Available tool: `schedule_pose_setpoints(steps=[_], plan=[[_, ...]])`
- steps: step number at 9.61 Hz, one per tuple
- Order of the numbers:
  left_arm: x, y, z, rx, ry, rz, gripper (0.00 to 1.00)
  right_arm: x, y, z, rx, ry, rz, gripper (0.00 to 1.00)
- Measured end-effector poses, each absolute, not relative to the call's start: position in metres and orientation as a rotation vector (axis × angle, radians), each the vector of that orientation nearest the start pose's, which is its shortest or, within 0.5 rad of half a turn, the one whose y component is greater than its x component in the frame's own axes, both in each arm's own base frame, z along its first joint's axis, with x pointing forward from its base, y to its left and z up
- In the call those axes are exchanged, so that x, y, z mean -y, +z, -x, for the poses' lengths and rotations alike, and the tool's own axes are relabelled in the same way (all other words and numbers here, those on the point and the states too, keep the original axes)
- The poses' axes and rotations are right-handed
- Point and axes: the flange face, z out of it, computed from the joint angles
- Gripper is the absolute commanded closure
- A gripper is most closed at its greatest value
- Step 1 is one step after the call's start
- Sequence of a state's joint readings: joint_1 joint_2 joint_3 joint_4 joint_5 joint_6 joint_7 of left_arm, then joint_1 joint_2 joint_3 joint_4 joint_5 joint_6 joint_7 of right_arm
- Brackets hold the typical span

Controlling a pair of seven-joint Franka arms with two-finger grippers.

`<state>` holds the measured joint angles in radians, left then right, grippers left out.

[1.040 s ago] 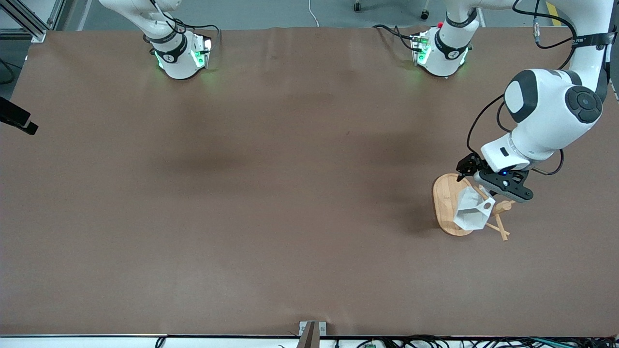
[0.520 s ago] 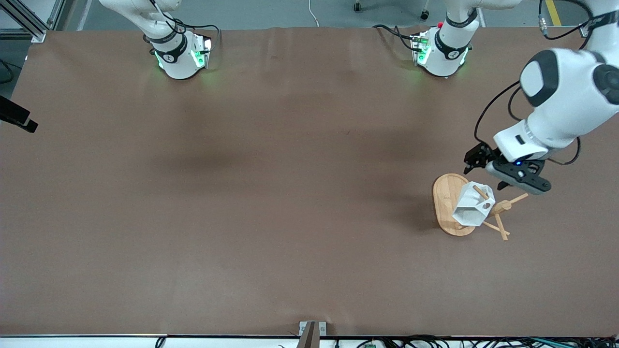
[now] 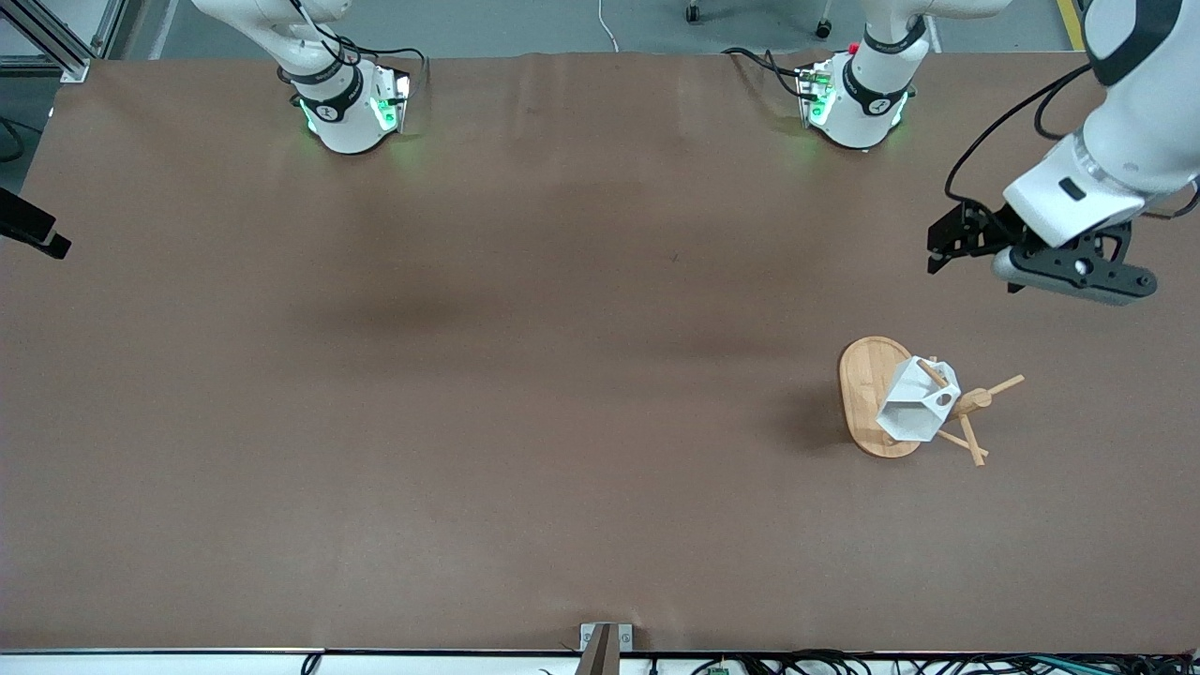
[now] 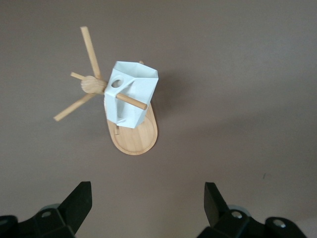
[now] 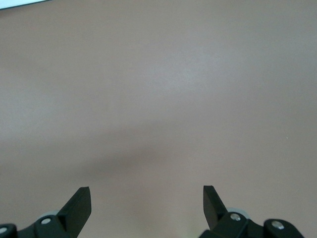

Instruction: Hang cup on rack

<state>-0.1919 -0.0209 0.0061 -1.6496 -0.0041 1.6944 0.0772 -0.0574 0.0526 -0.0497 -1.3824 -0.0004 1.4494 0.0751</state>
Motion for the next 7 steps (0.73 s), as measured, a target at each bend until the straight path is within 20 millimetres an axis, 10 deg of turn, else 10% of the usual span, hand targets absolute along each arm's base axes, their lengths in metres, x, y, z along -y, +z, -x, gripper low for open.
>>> schedule_pose_setpoints(steps=[3, 7], plan=[[0.091, 0.662, -0.544, -0.413, -0.158, 3.106, 0.00, 0.057, 0.672, -0.555, -0.282, -0.023, 3.131, 0.00], [0.077, 0.661, -0.543, -0.227, -0.092, 3.133, 0.00, 0.058, 0.672, -0.555, -0.285, -0.023, 3.131, 0.00]])
